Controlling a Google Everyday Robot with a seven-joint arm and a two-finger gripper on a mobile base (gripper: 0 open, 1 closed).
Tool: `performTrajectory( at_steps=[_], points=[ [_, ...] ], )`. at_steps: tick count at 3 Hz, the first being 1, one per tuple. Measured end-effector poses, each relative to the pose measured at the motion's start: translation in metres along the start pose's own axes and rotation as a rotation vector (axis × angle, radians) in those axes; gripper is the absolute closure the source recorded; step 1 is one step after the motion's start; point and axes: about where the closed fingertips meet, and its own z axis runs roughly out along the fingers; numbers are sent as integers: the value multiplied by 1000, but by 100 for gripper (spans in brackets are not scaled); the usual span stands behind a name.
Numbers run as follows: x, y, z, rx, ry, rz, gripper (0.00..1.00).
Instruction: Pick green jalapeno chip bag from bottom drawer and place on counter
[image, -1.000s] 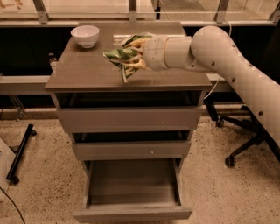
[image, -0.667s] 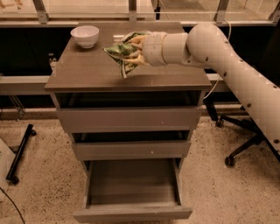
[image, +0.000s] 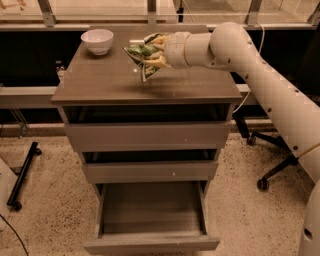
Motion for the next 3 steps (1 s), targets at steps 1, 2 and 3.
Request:
performTrajectory(
  at_steps=[1, 2, 3],
  points=[
    [-2, 3, 2, -6, -5, -4, 55],
    [-3, 5, 4, -9, -7, -3, 32],
    [-4, 6, 7, -13, -10, -3, 9]
  ],
)
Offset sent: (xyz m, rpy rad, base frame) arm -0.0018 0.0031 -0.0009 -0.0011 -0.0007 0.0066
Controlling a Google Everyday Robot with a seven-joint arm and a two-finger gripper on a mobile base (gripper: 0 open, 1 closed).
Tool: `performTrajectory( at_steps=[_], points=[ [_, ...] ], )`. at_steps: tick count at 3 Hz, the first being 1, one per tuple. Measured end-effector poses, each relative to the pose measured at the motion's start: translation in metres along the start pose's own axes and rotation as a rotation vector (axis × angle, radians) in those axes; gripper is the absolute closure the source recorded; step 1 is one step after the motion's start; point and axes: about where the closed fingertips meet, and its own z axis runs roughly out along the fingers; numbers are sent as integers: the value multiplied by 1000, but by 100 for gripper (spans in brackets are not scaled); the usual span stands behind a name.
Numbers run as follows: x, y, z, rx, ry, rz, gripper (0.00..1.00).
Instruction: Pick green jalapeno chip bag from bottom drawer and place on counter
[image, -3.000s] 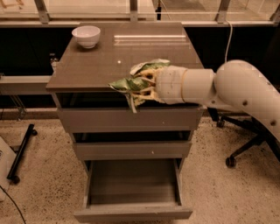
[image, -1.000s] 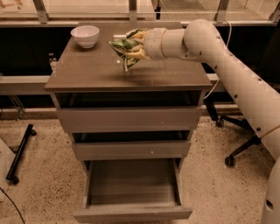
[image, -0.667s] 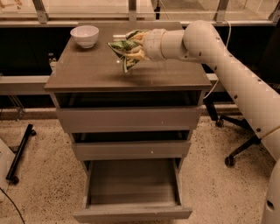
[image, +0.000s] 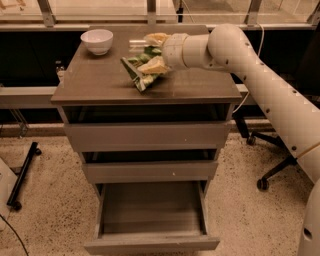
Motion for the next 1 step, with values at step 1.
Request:
performTrajectory(
  at_steps=[1],
  points=[
    [-1, 1, 2, -3, -2, 0, 0]
  ],
)
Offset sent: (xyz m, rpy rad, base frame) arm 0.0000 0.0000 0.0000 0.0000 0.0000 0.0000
